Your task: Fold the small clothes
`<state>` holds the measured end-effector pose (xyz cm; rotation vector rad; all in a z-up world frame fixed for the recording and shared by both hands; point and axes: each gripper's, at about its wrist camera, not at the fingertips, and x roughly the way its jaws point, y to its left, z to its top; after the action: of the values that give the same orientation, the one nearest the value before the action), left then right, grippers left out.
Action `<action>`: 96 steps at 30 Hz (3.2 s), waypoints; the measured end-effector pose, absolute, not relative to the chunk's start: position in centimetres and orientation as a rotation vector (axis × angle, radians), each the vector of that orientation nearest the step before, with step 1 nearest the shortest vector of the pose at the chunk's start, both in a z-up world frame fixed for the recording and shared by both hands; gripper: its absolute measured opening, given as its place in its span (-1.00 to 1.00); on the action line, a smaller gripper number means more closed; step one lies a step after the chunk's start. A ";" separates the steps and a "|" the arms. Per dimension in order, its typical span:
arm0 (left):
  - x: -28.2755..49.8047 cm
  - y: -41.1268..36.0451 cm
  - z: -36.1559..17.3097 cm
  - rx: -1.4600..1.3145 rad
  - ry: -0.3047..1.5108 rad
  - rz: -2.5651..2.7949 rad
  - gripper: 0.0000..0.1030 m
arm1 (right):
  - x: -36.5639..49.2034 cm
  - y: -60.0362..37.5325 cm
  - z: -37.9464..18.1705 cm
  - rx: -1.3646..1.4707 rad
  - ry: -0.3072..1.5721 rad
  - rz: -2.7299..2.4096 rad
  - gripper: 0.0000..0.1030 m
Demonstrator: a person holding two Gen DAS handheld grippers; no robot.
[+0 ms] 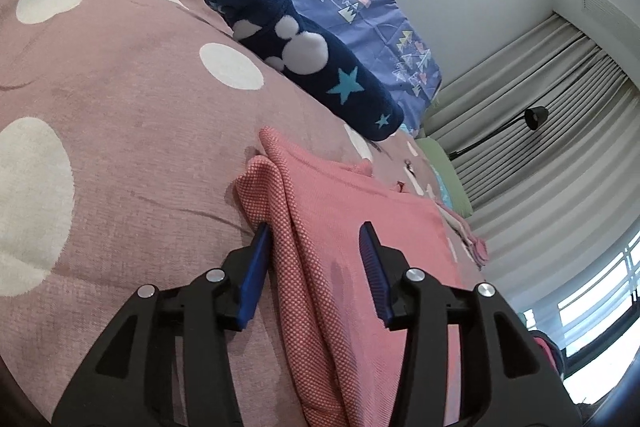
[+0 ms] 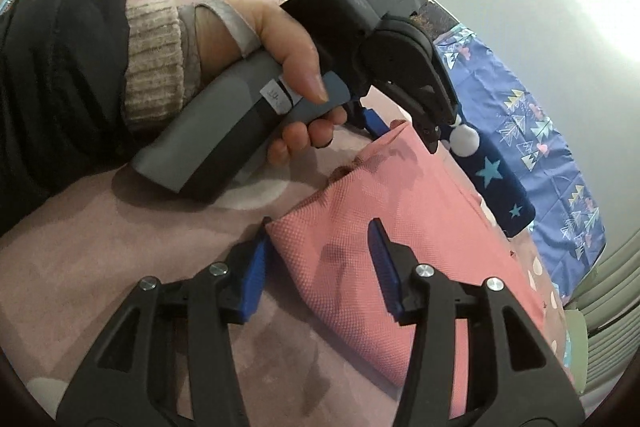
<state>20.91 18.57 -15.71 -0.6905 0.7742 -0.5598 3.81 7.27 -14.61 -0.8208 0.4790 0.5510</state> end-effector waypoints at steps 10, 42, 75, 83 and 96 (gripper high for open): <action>20.9 17.9 -15.6 -0.689 0.788 -0.608 -0.12 | 2.6 7.0 -15.0 -0.868 0.457 0.516 -0.06; 24.1 9.6 -5.9 -0.479 0.762 -0.471 -0.84 | 6.0 -4.9 -5.2 -0.217 0.436 0.518 -0.91; 26.6 -13.4 -4.6 -0.117 0.860 -0.495 -0.84 | 7.2 -26.0 -7.5 0.266 0.537 0.366 -0.91; 26.9 -17.3 -5.8 -0.045 0.892 -0.505 -0.84 | 6.6 -28.2 -8.7 0.320 0.535 0.352 -0.91; 27.0 -22.4 -8.4 0.111 0.942 -0.486 -0.41 | 7.4 -32.2 -12.1 0.498 0.607 0.368 -0.91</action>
<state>27.00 -22.36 -8.44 0.1110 0.9417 -0.4862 7.44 -32.20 -12.13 0.4979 0.6075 0.3678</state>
